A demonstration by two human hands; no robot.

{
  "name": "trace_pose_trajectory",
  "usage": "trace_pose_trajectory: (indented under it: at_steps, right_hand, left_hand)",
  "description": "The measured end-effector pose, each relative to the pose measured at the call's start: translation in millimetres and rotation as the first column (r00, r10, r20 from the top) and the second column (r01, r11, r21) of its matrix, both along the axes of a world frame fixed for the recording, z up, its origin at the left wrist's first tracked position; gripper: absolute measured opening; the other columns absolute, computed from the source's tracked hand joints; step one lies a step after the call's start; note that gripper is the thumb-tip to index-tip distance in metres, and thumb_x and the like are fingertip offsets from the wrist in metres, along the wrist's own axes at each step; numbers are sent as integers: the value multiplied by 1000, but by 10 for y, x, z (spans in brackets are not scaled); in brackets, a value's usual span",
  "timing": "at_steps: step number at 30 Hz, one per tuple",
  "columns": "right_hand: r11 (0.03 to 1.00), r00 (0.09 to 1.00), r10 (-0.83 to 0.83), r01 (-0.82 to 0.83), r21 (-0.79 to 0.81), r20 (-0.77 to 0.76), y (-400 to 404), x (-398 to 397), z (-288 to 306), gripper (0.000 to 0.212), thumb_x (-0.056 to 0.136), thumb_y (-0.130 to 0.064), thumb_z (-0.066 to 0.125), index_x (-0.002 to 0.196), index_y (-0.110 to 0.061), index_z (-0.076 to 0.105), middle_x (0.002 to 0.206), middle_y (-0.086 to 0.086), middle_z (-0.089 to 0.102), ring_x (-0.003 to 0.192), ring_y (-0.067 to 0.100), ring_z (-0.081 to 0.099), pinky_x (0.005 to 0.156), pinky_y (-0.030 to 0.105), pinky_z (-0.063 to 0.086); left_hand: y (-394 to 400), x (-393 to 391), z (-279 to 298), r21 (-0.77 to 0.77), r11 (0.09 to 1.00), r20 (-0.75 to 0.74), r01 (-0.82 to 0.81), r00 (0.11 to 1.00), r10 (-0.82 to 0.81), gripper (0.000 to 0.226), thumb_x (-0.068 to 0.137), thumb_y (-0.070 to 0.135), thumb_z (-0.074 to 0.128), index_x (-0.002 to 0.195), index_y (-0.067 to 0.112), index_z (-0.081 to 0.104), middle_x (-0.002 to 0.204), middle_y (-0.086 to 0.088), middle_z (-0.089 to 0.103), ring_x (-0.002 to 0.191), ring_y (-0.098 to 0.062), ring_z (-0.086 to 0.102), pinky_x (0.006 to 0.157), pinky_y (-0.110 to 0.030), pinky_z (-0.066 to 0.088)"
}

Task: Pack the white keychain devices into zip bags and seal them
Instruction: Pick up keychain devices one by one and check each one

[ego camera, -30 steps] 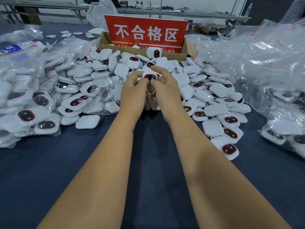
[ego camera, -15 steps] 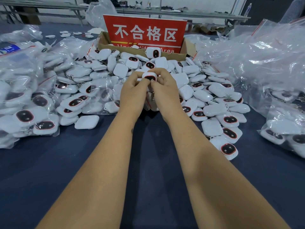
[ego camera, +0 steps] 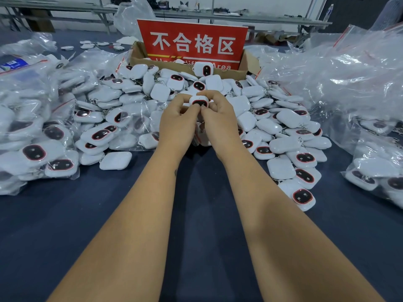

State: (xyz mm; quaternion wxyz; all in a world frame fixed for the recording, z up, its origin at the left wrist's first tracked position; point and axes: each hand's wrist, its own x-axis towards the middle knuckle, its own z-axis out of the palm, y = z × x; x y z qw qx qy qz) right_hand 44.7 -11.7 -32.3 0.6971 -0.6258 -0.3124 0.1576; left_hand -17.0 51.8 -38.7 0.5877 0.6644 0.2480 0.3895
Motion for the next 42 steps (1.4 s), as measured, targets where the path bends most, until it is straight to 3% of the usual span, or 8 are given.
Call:
trace_pose_trajectory:
  at_steps: [8,12,17,27,32,35,38,42]
  right_hand:
    - [1000,999,-23,23,15,-41,15,19,-1,31,92,2,49,100,-24,64,95,2,71,87,14,68,81,31,58]
    - [988,976,-107,125,86,-188,0,80,60,22,91,-2,56,98,-21,67,84,0,69,77,16,65,68,31,54]
    - [957,920,22,95,276,-392,-53,119,113,15,94,3,53,101,-9,60,100,20,69,69,20,69,60,27,57]
    - [995,990,-50,60,74,-132,-13,34,67,24,89,6,58,96,-15,49,97,14,69,90,29,71,80,35,61]
    - [996,991,-65,71,-51,120,-33,12,42,24,88,-12,70,89,-23,48,55,-12,60,53,4,51,55,20,45]
    - [996,987,5,10,-91,159,-28,-28,70,3,94,-15,65,92,-17,67,72,-7,70,65,6,63,61,22,51]
    - [997,986,-41,51,-61,160,-7,-43,78,19,98,-14,55,101,-12,74,93,-4,74,90,6,67,85,24,53]
    - [965,952,-236,254,-69,196,-37,9,63,22,96,-10,50,100,-22,68,98,-5,69,95,11,63,88,28,50]
  left_hand:
    - [-1,25,2,-37,999,22,-40,999,41,24,92,20,55,79,35,68,76,5,68,71,-12,63,70,-34,53]
    - [27,37,20,-158,982,29,-105,993,111,30,91,19,48,74,31,70,78,5,72,76,-14,67,73,-35,54]
    - [39,48,3,20,994,-52,-106,993,107,29,91,6,50,92,29,68,91,12,67,80,-2,61,74,-18,48]
    - [38,-32,102,118,962,79,-246,968,237,30,87,11,56,104,33,66,91,16,62,73,5,57,70,-12,48]
    - [-16,-80,151,205,942,138,-266,961,241,28,85,13,54,101,29,70,101,11,66,79,-7,58,69,-13,45]
    - [-53,-98,175,262,934,158,-244,965,208,28,85,11,55,94,35,67,94,14,62,76,-10,58,68,-14,47]
    - [-38,-88,179,255,927,150,-274,959,242,27,88,11,54,96,33,68,99,12,65,83,-10,61,72,-15,47]
    - [43,-83,162,111,908,181,-404,907,381,29,90,7,49,92,28,68,107,-4,68,86,-15,57,81,-31,51]
